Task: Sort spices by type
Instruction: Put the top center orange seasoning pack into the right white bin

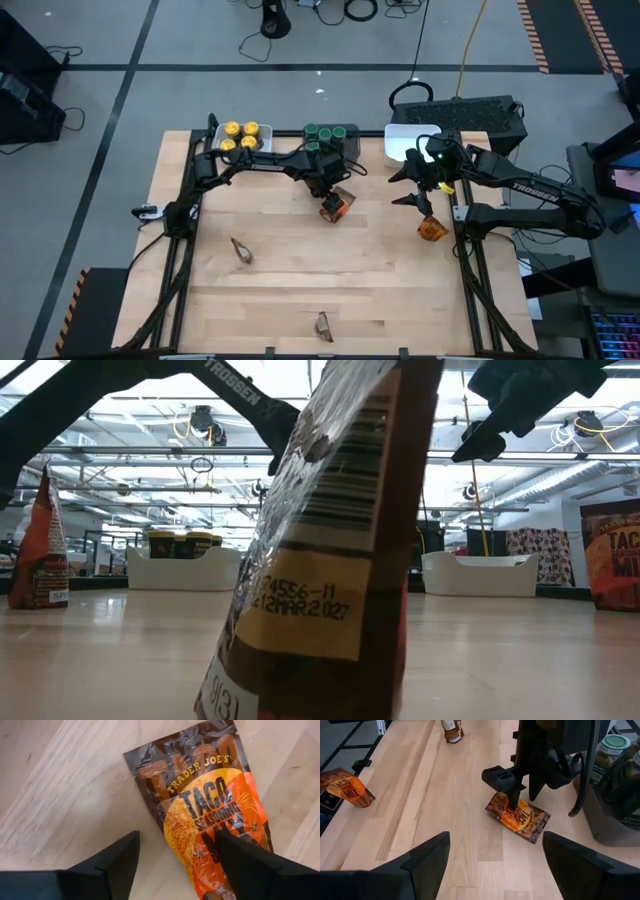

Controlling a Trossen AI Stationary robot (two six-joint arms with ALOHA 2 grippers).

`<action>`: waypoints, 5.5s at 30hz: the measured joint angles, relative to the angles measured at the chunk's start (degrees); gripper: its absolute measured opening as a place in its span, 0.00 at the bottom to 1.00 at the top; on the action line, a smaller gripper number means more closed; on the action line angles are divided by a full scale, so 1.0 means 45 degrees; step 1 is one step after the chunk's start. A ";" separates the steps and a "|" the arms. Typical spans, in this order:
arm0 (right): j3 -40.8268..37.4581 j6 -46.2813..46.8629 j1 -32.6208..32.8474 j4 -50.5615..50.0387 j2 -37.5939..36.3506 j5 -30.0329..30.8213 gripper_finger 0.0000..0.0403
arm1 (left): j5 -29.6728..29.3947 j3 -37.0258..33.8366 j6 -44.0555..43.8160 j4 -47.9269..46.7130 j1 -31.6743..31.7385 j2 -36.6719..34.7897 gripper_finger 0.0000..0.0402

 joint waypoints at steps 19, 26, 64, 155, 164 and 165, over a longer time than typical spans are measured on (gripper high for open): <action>0.0000 -0.0044 -0.0004 0.0005 0.0000 0.0000 0.75 | 0.1190 0.0429 0.1538 -0.0302 -0.0044 0.0083 0.02; 0.0000 -0.0039 -0.0005 -0.0014 -0.0005 0.0005 0.75 | 0.0931 0.0819 0.2135 -0.0516 -0.0078 -0.1201 0.01; -0.0015 0.0185 -0.0015 0.0026 -0.1945 0.3701 0.75 | -0.6816 0.0958 0.3707 1.6102 -0.0306 0.1584 0.00; 0.0005 0.0044 -0.0012 -0.0238 -0.2463 0.3667 0.75 | -0.6807 0.9138 0.2651 1.1241 0.0722 0.6673 0.36; 0.0005 0.0041 -0.0015 -0.0241 -0.2463 0.3667 0.75 | -0.5707 0.9130 0.2661 1.1151 0.0718 0.6657 0.37; 0.0005 0.0028 -0.0013 -0.0260 -0.2463 0.3667 0.75 | -0.5552 0.9125 0.2672 1.1006 0.0711 0.6602 0.37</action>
